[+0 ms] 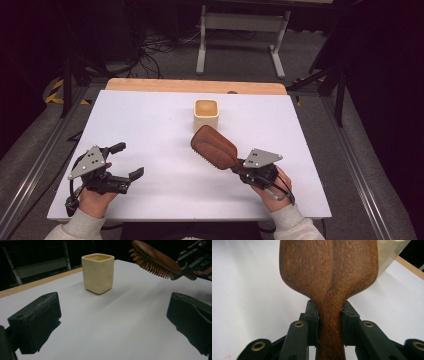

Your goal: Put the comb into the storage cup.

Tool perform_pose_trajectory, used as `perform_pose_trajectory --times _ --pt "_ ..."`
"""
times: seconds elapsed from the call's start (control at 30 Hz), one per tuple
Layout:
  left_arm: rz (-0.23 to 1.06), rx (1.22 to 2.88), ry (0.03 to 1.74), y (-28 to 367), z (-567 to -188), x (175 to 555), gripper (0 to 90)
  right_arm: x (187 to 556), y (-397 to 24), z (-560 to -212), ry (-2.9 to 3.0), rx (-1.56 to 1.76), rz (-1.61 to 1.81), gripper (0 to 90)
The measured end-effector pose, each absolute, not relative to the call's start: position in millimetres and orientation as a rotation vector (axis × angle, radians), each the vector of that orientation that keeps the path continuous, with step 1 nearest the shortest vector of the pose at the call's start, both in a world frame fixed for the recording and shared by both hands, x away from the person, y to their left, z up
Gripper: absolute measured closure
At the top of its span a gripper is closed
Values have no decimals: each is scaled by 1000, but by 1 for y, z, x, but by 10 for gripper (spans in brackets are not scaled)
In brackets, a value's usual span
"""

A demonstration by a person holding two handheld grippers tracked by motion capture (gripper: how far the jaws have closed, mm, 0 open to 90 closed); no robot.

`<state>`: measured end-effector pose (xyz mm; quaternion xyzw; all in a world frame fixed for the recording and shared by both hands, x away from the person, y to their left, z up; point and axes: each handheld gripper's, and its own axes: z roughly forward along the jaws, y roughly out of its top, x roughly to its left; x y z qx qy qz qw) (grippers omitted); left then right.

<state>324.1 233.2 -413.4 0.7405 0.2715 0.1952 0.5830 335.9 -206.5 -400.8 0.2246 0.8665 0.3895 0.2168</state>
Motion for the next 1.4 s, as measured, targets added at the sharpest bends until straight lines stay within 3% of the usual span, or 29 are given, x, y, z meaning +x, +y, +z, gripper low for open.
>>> perform_pose_trajectory --times 1.4 --pt "327 1776 569 148 -376 356 1 336 -184 -412 2263 568 1250 716"
